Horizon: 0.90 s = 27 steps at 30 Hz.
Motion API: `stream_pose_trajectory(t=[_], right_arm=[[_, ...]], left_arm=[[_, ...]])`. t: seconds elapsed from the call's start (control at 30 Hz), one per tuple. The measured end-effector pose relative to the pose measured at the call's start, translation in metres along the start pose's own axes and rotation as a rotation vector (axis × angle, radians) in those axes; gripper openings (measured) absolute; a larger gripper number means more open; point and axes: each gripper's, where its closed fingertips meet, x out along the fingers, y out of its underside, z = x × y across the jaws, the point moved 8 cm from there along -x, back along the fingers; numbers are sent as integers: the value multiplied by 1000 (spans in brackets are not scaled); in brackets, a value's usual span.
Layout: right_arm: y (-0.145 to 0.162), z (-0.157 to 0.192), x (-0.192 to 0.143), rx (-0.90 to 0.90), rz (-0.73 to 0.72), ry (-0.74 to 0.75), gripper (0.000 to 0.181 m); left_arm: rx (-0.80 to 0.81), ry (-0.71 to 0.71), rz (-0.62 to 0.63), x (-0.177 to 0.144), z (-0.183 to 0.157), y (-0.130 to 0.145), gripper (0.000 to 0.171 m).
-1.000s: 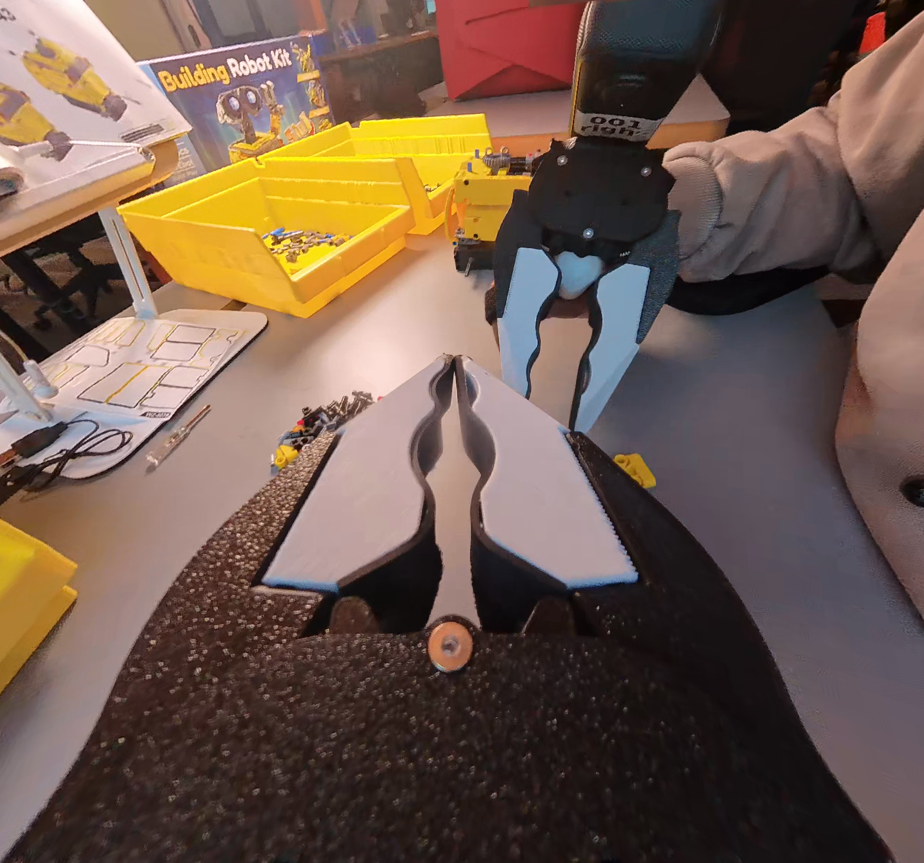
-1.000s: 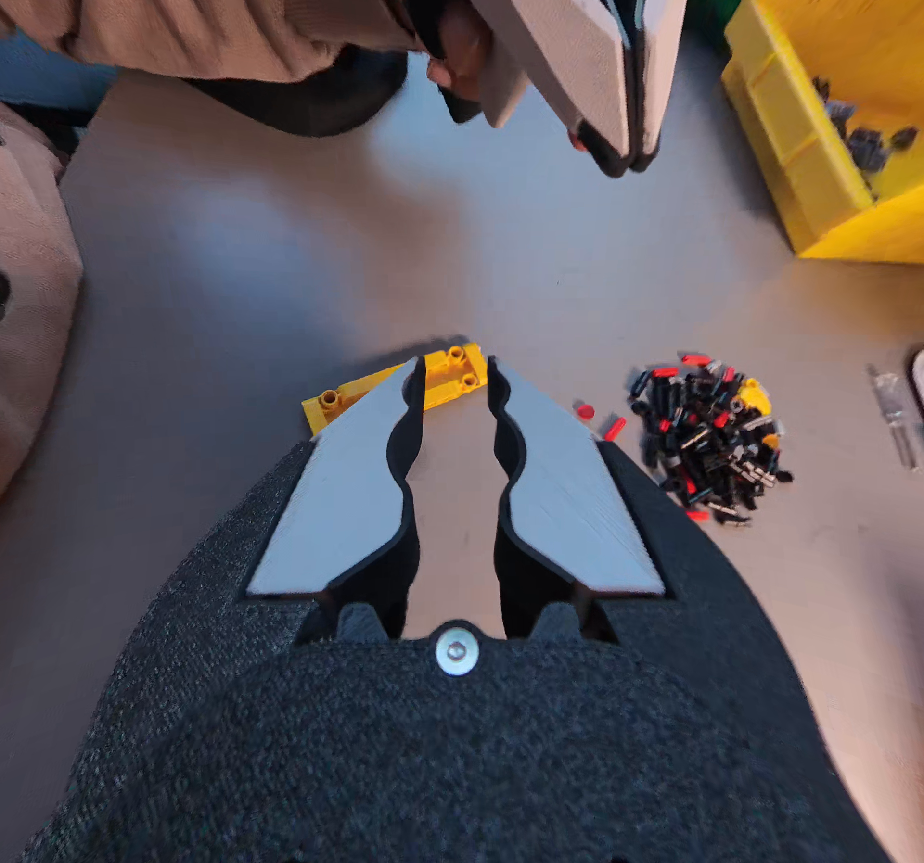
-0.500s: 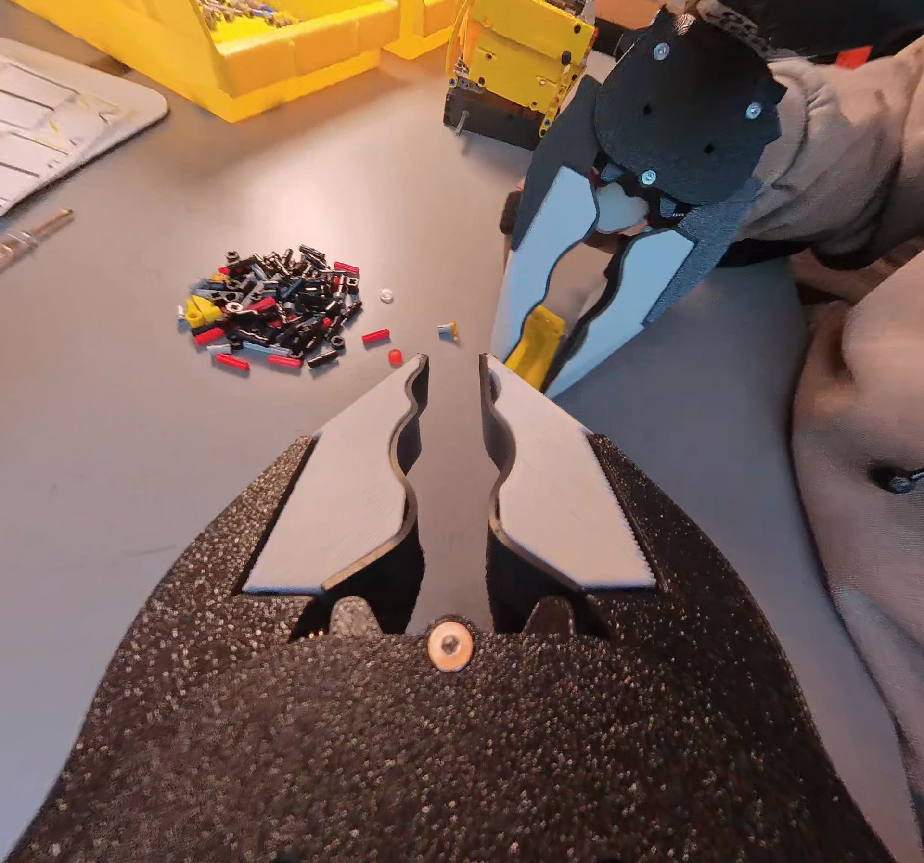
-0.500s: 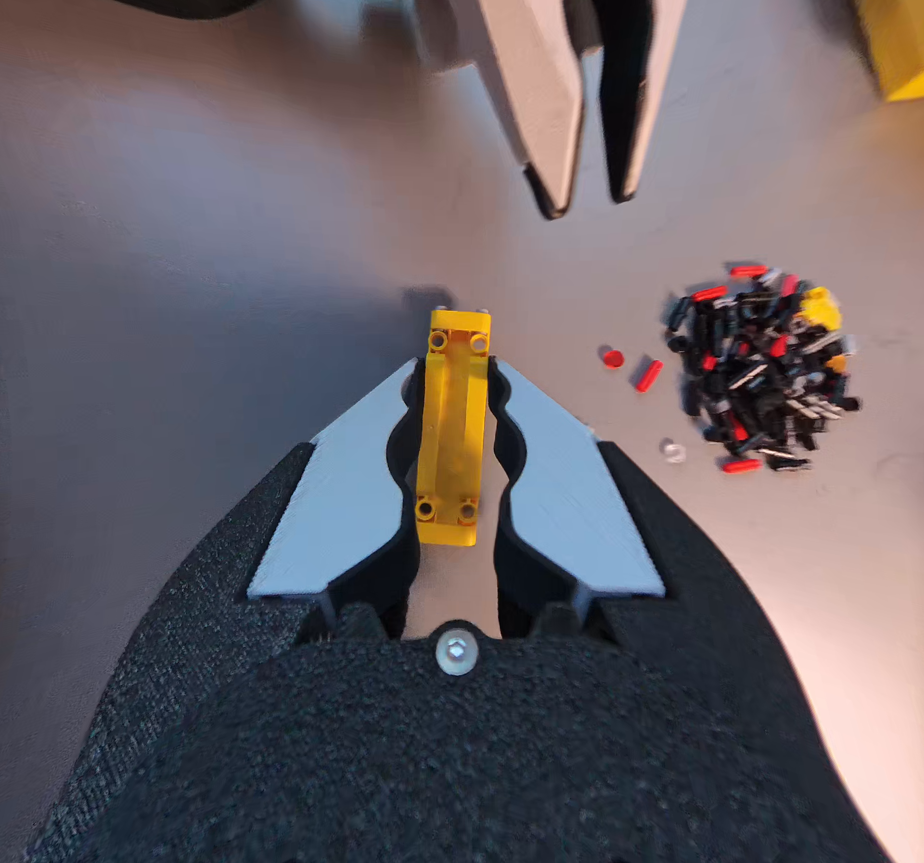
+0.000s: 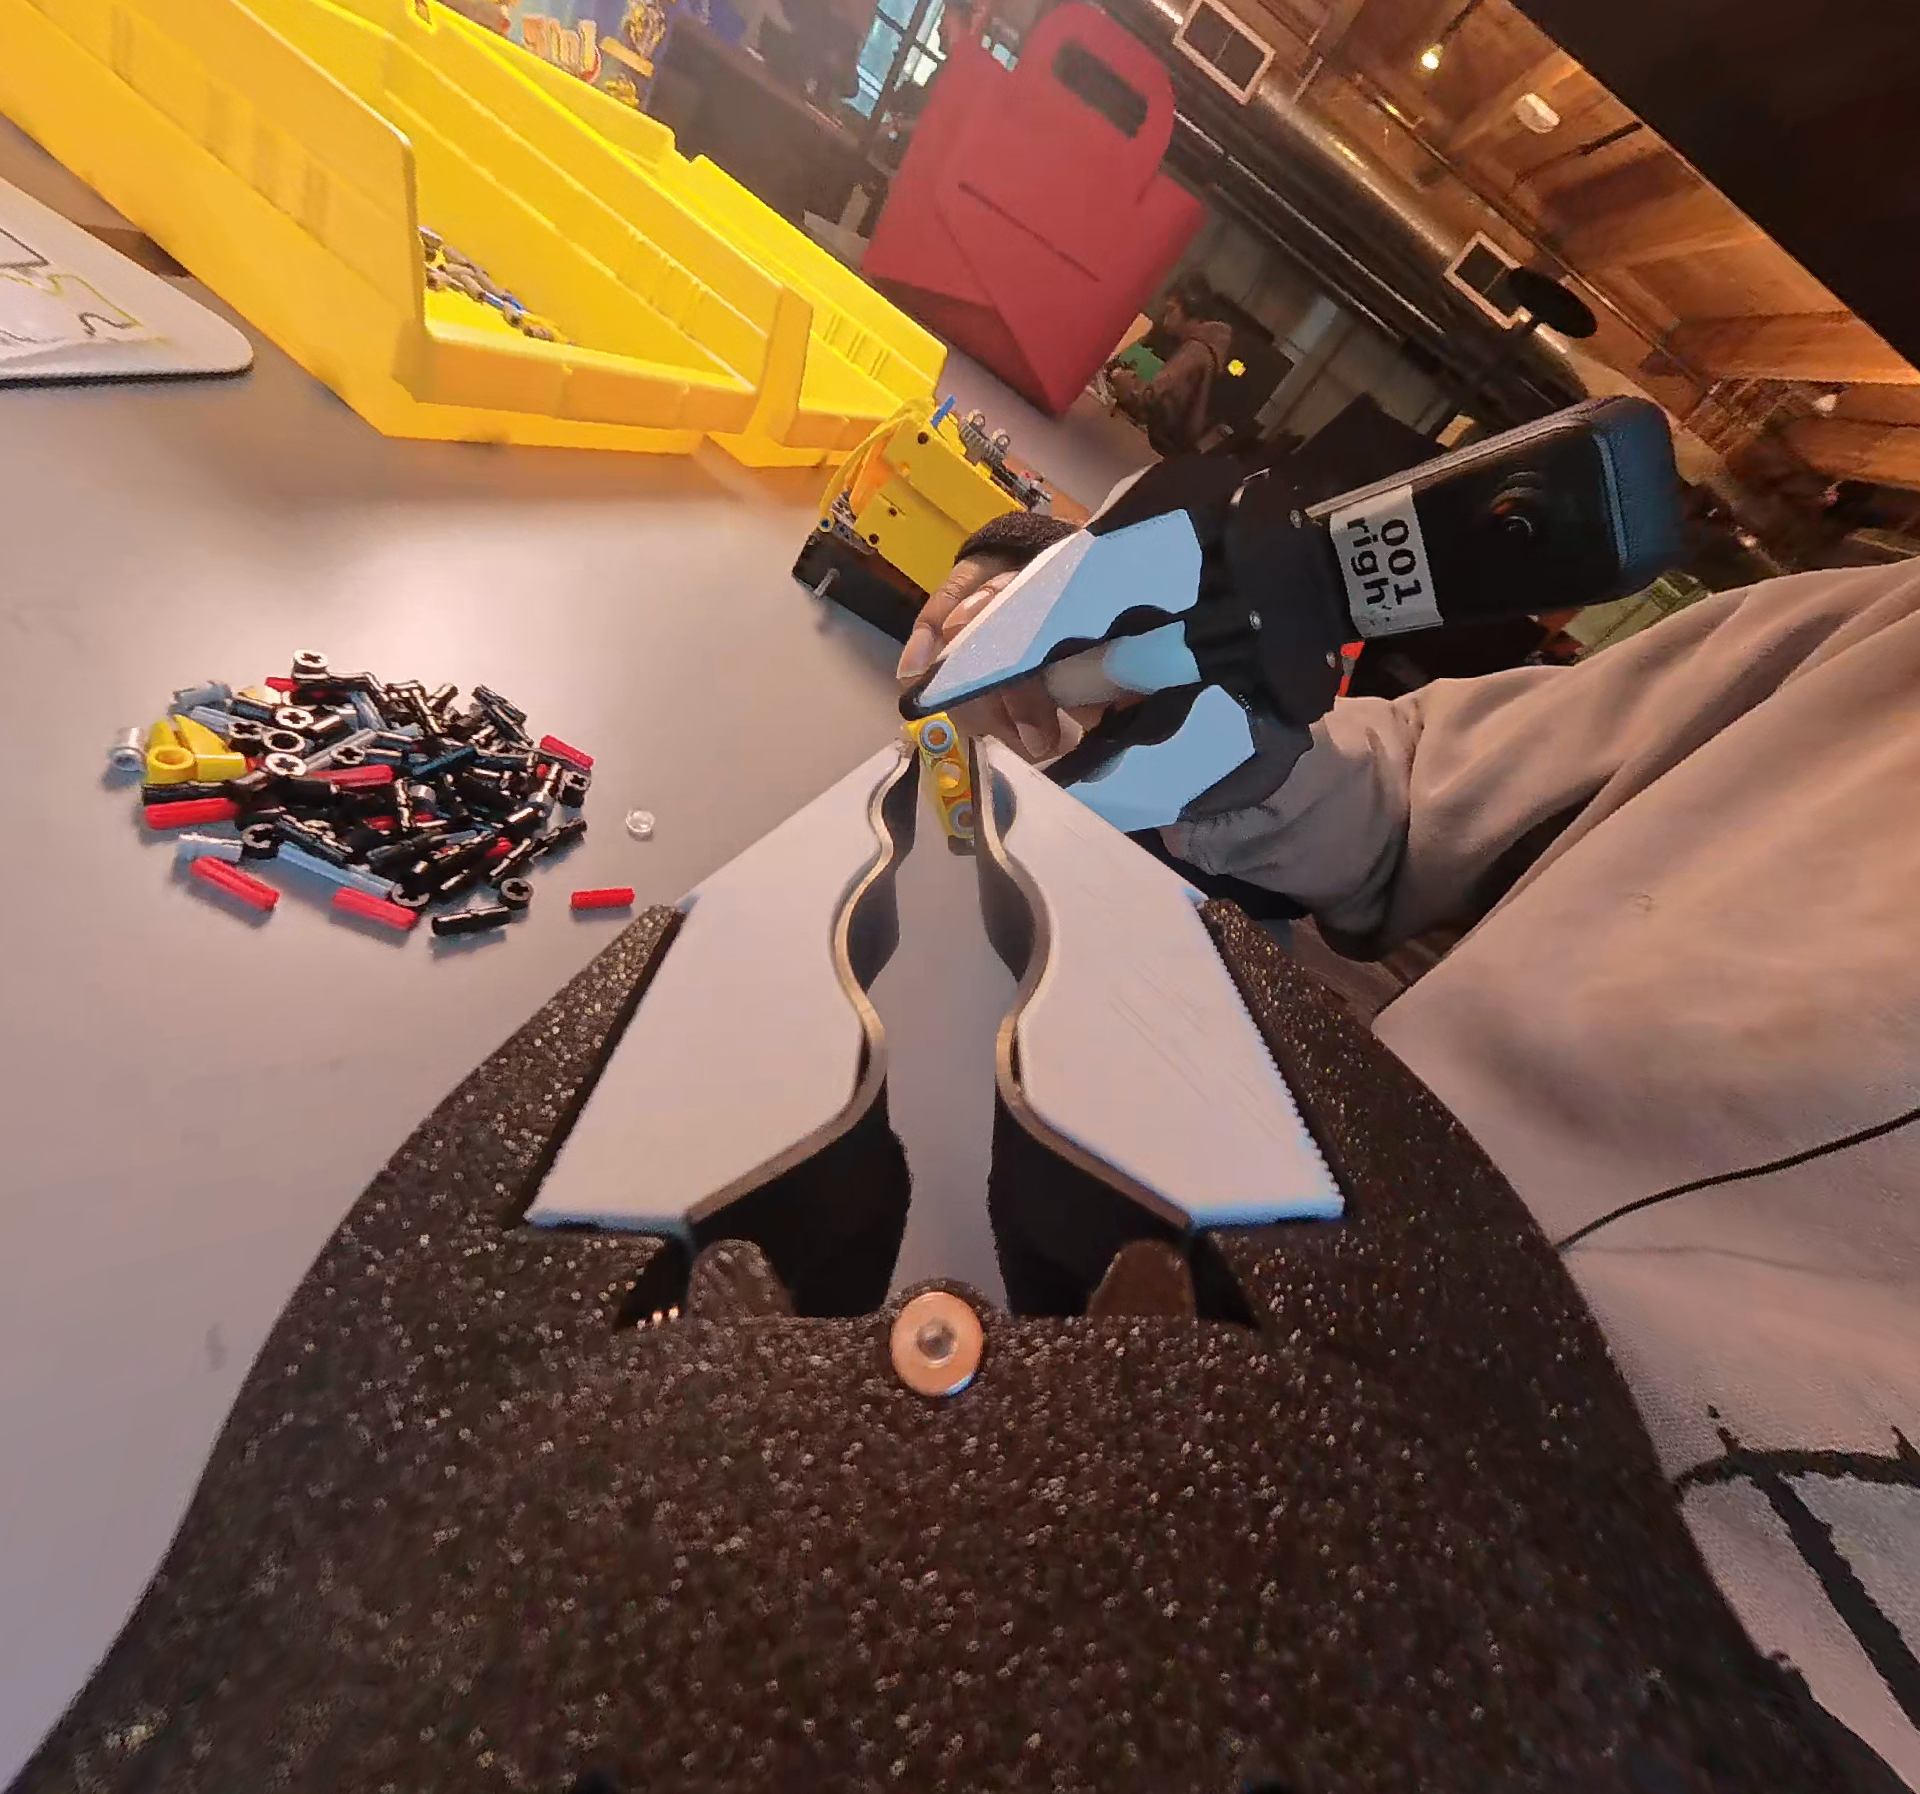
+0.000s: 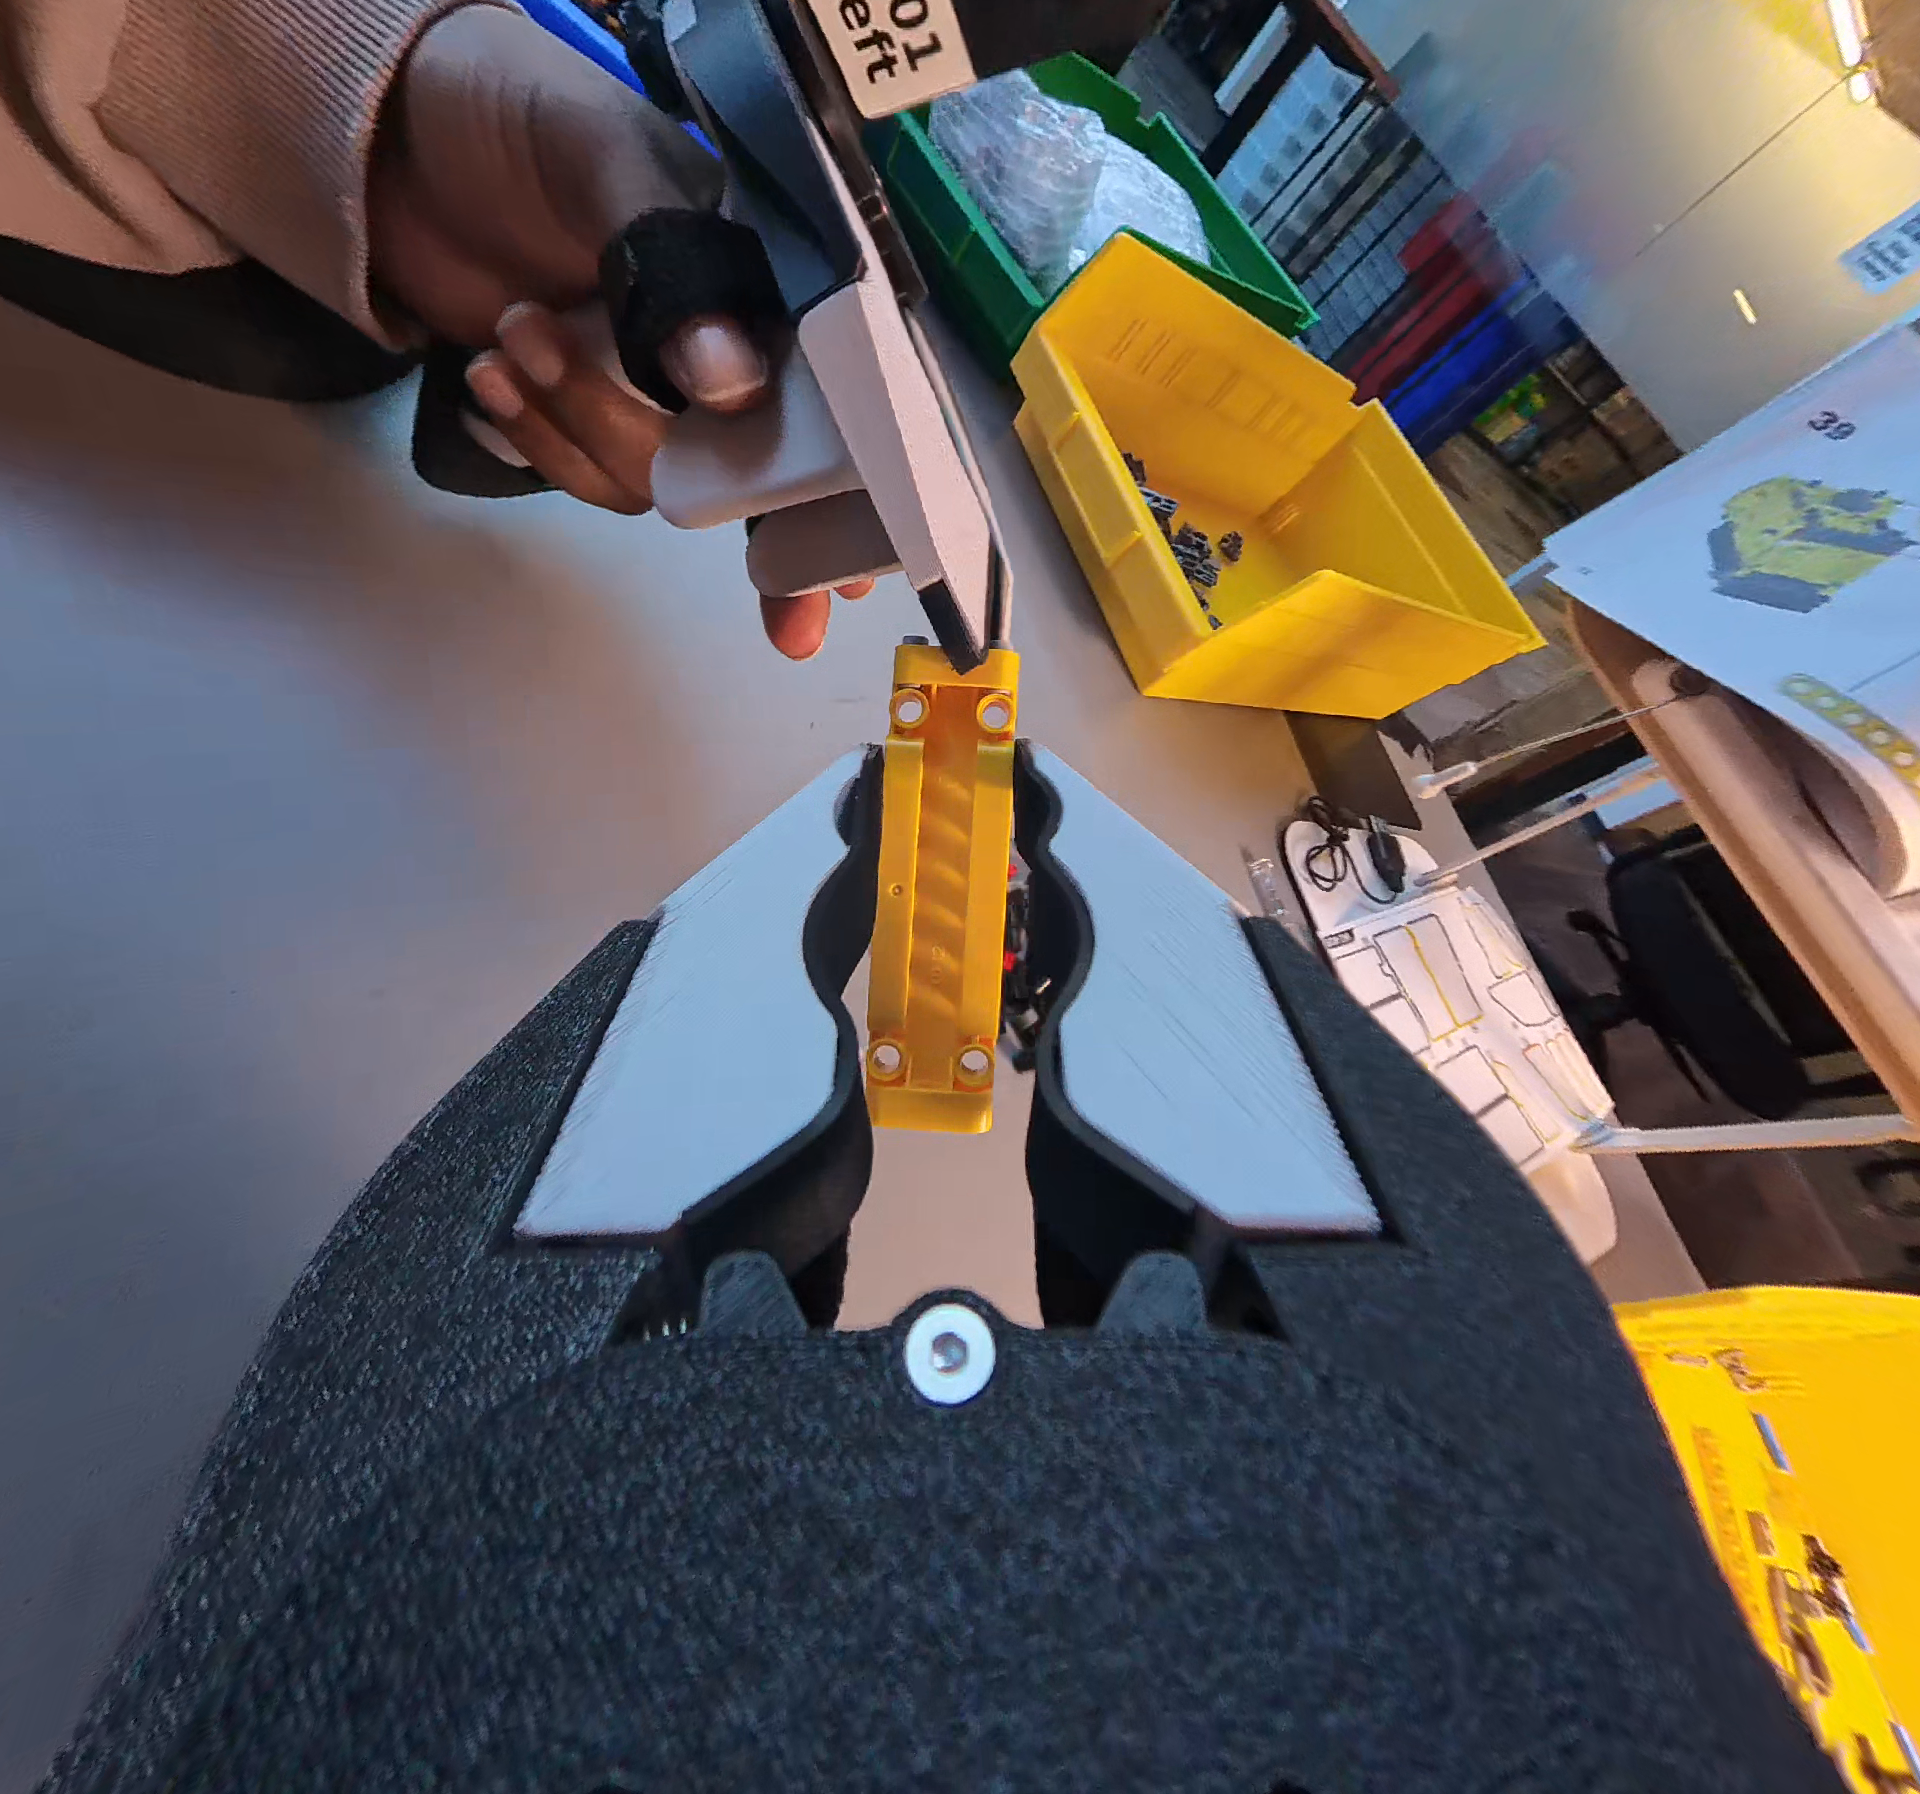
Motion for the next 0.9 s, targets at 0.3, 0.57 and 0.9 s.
stream_pose_trajectory(t=[0.3, 0.57, 0.9], right_arm=[[3, 1, 2, 217, -92, -142, 29], [1, -5, -6, 454, -238, -312, 7], [-11, 5, -8, 472, -297, -424, 7]], left_arm=[[147, 31, 49, 4, -14, 2, 6], [250, 95, -27, 4, -29, -3, 6], [406, 167, -15, 5, -47, 1, 6]])
